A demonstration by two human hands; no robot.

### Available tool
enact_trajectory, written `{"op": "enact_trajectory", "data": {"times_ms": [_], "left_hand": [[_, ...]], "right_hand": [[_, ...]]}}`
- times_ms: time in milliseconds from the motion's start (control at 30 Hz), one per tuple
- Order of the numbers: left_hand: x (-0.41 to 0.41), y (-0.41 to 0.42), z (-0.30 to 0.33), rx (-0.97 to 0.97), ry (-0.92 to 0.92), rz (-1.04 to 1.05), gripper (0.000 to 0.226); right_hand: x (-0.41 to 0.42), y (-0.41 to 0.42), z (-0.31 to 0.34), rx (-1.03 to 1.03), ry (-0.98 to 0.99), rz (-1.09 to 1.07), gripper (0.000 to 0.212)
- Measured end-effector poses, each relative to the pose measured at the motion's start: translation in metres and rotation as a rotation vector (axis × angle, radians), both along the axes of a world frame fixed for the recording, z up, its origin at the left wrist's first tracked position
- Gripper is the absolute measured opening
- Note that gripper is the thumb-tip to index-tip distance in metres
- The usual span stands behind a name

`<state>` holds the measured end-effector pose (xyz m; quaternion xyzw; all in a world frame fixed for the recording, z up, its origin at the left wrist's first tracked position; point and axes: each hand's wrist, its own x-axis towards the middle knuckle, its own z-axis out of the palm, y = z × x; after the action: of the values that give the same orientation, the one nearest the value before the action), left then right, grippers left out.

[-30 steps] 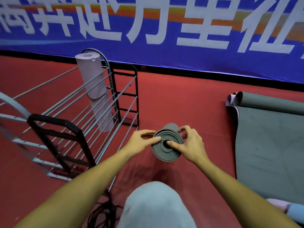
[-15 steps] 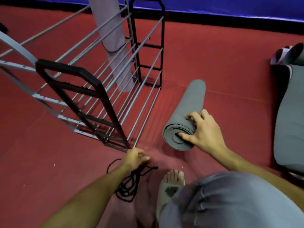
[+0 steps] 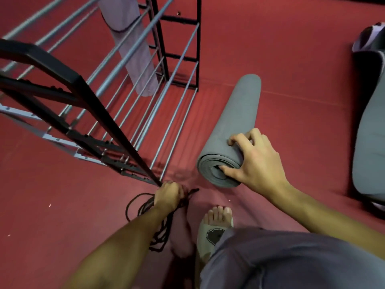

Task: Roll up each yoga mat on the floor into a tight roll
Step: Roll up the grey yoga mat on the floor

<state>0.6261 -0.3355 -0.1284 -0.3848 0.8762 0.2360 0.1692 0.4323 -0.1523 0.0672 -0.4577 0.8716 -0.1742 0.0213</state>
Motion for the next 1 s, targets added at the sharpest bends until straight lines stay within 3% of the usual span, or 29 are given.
{"op": "enact_trajectory", "data": {"times_ms": [367, 567, 733, 900, 933, 1000], "left_hand": [[-0.023, -0.004, 0.083, 0.089, 0.333, 0.249, 0.019], [-0.088, 0.001, 0.191, 0.011, 0.669, 0.213, 0.029], [-0.170, 0.023, 0.318, -0.097, 0.745, -0.081, 0.030], [-0.211, 0.079, 0.420, -0.094, 0.752, -0.575, 0.023], [-0.213, 0.092, 0.431, -0.104, 0.743, -0.648, 0.023], [-0.213, 0.116, 0.446, -0.122, 0.747, -0.752, 0.025]], "right_hand": [[-0.023, 0.029, 0.048, 0.101, 0.146, 0.069, 0.065], [-0.053, 0.060, 0.086, 0.195, 0.165, 0.115, 0.059], [-0.077, 0.092, 0.142, 0.241, 0.217, 0.219, 0.074], [-0.074, 0.130, 0.194, 0.019, -0.013, 0.044, 0.131], [-0.074, 0.138, 0.202, -0.036, -0.050, 0.008, 0.132], [-0.077, 0.153, 0.216, -0.123, -0.074, -0.041, 0.113]]}}
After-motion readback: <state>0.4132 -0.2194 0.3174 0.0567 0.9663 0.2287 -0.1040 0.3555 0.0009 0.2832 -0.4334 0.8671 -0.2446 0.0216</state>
